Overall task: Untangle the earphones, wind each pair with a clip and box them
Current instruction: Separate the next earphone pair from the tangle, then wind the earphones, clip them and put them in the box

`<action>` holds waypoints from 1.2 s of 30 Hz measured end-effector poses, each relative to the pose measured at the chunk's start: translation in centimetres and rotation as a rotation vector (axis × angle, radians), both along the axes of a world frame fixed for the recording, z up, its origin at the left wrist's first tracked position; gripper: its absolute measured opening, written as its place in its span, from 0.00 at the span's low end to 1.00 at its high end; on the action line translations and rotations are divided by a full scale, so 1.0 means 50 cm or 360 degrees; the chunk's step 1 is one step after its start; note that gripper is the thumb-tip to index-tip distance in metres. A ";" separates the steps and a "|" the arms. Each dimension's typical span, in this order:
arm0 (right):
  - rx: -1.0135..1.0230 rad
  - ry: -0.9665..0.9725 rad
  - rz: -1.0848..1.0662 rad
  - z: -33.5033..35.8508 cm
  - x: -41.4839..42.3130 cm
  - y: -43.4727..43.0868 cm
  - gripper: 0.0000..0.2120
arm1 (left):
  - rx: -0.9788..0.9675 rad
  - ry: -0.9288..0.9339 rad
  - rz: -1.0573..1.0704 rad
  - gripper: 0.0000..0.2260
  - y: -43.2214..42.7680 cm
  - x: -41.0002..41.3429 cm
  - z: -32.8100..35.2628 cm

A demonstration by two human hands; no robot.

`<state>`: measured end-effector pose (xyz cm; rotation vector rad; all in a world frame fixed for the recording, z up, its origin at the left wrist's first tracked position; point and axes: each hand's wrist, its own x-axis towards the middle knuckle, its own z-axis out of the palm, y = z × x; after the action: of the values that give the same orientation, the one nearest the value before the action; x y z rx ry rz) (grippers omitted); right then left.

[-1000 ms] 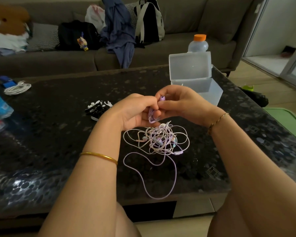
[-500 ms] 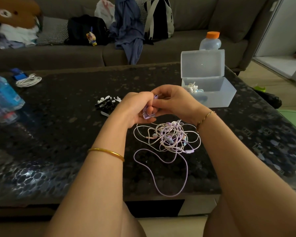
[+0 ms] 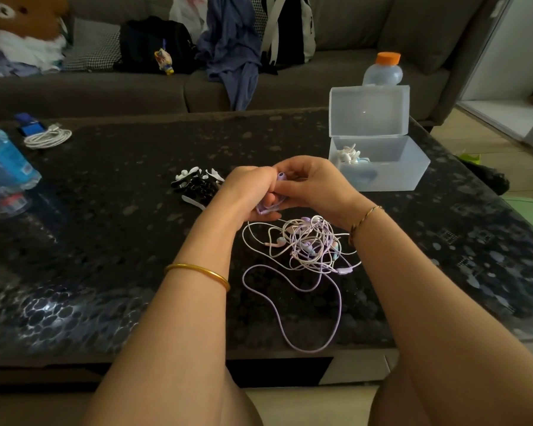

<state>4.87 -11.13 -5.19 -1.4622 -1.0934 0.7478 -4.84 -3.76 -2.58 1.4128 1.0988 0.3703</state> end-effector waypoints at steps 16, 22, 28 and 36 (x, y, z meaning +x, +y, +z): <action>-0.0274 -0.0008 -0.0030 0.005 0.001 0.002 0.04 | 0.0057 -0.0161 -0.0283 0.06 0.029 -0.031 -0.030; -0.0298 -0.0280 -0.0119 0.003 -0.004 0.008 0.04 | -0.0003 -0.0122 -0.0334 0.06 0.050 -0.039 -0.046; -0.0205 -0.0298 -0.0286 -0.013 -0.019 0.021 0.04 | -0.0166 -0.0249 -0.0203 0.14 0.061 -0.036 -0.058; -0.0161 -0.0297 -0.0452 -0.020 -0.031 0.034 0.06 | -0.0215 -0.0314 -0.0068 0.09 0.083 -0.049 -0.058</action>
<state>3.32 -9.44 -6.18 -1.7567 -0.9688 0.4789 -7.29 0.38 -5.51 1.2502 0.9150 0.3888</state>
